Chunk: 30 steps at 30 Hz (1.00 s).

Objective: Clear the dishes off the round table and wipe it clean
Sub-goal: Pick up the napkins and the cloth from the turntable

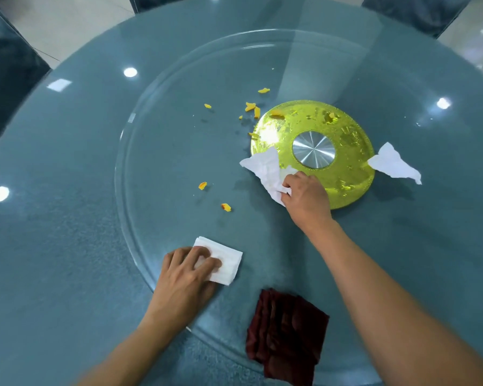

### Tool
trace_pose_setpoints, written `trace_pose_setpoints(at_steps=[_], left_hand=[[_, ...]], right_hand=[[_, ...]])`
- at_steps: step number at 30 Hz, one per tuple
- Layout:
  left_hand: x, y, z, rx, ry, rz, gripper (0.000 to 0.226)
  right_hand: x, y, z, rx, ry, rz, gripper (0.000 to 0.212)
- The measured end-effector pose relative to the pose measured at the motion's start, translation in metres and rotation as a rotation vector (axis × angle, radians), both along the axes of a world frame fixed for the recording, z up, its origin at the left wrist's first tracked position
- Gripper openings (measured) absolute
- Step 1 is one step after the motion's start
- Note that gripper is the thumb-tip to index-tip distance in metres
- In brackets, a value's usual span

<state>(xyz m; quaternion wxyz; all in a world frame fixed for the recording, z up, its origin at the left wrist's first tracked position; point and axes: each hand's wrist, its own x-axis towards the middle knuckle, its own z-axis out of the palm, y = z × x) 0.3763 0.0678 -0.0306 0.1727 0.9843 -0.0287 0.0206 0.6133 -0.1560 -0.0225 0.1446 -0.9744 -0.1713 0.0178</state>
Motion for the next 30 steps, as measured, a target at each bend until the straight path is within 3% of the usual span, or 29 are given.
trace_pose_setpoints(at_steps=[4,7,10,13,16,19,24,30], left_hand=[[0.011,-0.01,0.03,-0.032,0.065,0.007,0.048],[0.048,-0.032,0.045,-0.094,-0.006,0.03,0.048],[0.104,-0.066,0.043,-0.136,0.015,0.046,0.06],[0.156,-0.1,0.034,-0.098,0.115,0.095,0.074],[0.194,-0.123,0.026,0.007,0.238,0.113,0.077],[0.209,-0.137,0.022,0.145,0.259,0.098,0.07],[0.202,-0.147,0.022,0.269,0.216,0.043,0.044],[0.177,-0.144,0.016,0.113,0.163,-0.047,0.028]], right_hand=[[-0.017,-0.014,0.006,-0.063,-0.042,0.076,0.024],[-0.028,-0.023,0.013,0.03,-0.09,0.081,0.044],[-0.028,-0.04,0.023,0.145,-0.165,0.094,0.044],[-0.009,-0.072,0.03,0.207,-0.211,-0.001,0.039],[0.028,-0.114,0.028,0.059,-0.195,-0.182,0.043],[0.068,-0.152,0.02,-0.144,-0.137,-0.36,0.046],[0.11,-0.192,-0.005,-0.224,0.131,-0.48,0.048],[0.096,-0.193,-0.006,-0.039,-0.027,-0.379,0.029]])
